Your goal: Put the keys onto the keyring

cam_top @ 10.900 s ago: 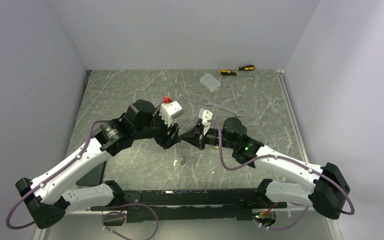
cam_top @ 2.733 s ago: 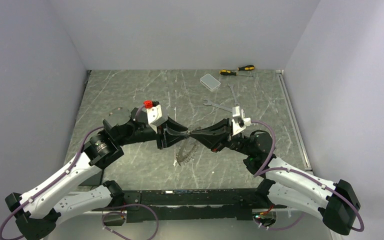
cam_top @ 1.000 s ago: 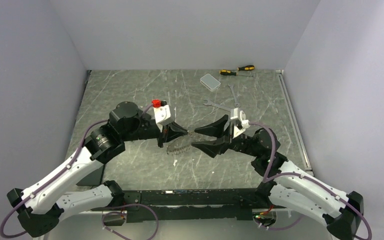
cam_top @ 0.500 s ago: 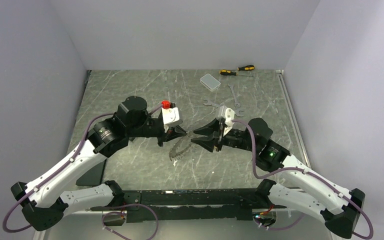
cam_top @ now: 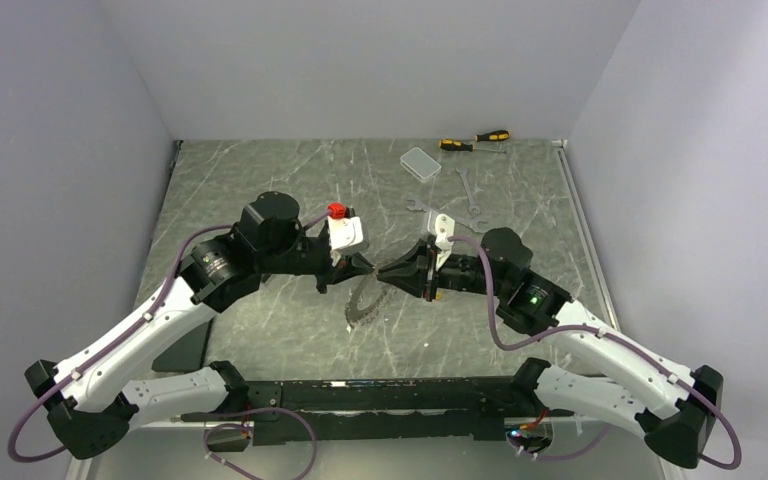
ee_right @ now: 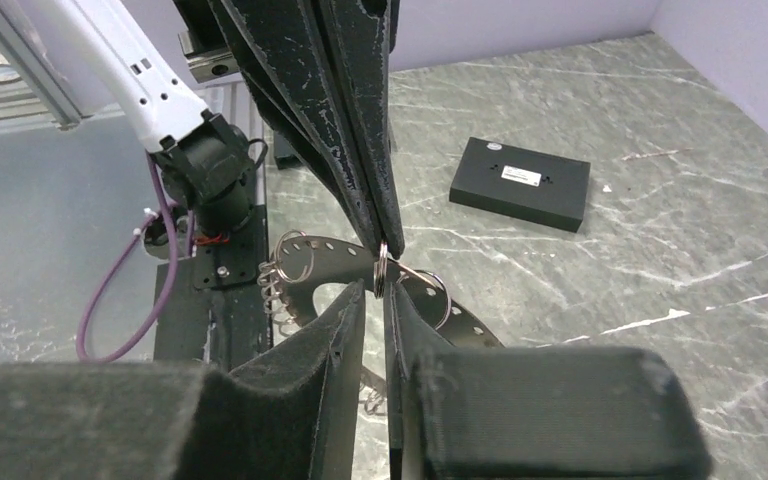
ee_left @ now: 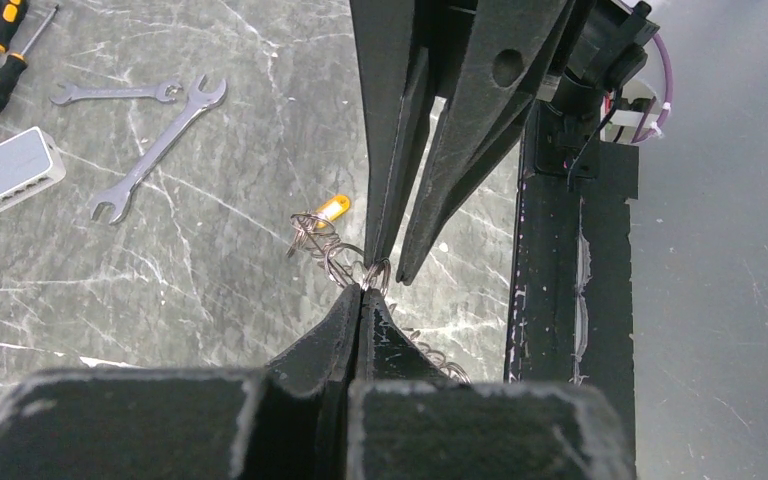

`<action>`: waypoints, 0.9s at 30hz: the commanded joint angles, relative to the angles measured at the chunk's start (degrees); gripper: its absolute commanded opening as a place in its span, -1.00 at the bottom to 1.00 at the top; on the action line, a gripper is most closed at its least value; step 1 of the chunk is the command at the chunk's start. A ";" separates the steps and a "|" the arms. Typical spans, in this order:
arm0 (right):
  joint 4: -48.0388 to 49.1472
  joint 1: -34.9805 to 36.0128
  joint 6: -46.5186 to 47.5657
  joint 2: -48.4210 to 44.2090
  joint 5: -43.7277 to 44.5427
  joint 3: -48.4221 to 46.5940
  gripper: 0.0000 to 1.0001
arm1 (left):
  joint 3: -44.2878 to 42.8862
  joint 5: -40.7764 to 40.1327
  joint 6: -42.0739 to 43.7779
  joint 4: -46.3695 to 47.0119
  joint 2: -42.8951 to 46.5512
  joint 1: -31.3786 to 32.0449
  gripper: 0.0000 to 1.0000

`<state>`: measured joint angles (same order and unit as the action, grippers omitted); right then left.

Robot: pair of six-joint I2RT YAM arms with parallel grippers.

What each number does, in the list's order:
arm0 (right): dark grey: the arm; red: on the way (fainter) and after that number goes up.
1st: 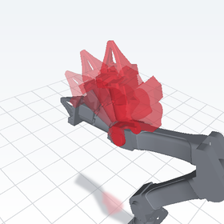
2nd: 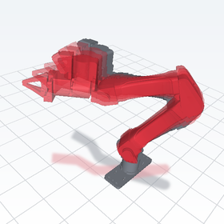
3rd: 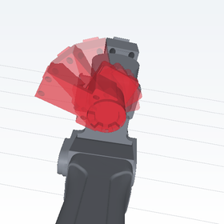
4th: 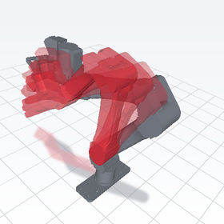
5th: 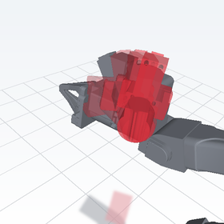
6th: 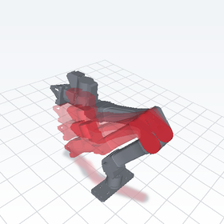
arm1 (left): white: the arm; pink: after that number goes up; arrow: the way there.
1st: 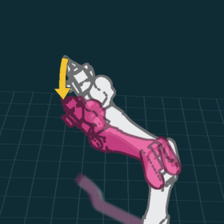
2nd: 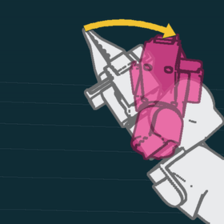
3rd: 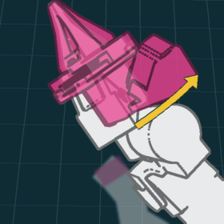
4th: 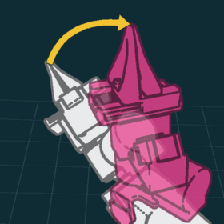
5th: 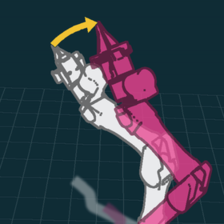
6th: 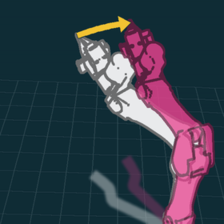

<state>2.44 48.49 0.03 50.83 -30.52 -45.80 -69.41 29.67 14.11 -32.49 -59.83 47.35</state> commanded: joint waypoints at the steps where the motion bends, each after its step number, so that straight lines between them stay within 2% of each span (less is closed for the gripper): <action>1: 1.65 0.29 0.14 0.34 -1.58 -1.95 -0.69 | -1.31 1.09 0.75 2.51 0.33 -0.08 -1.00; 13: 3.67 0.29 0.06 1.29 -1.83 -1.52 -0.70 | -1.51 1.88 0.92 2.15 -0.29 -0.07 -1.00; 16: 4.68 0.29 0.06 1.29 -2.27 -0.87 -0.78 | -1.19 2.20 0.72 2.63 -0.37 -0.07 -1.00; 19: 5.02 0.29 -0.69 1.45 -2.51 -0.51 -1.00 | -1.00 2.53 0.40 3.00 -0.52 -0.08 -1.00; 27: 6.82 0.29 -2.48 0.44 -1.34 1.91 -1.00 | -1.12 3.20 -0.83 3.47 -1.07 -0.11 -1.00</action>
<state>4.05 48.45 -1.28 52.42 -31.07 -45.01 -69.41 30.52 14.02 -32.67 -60.60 47.27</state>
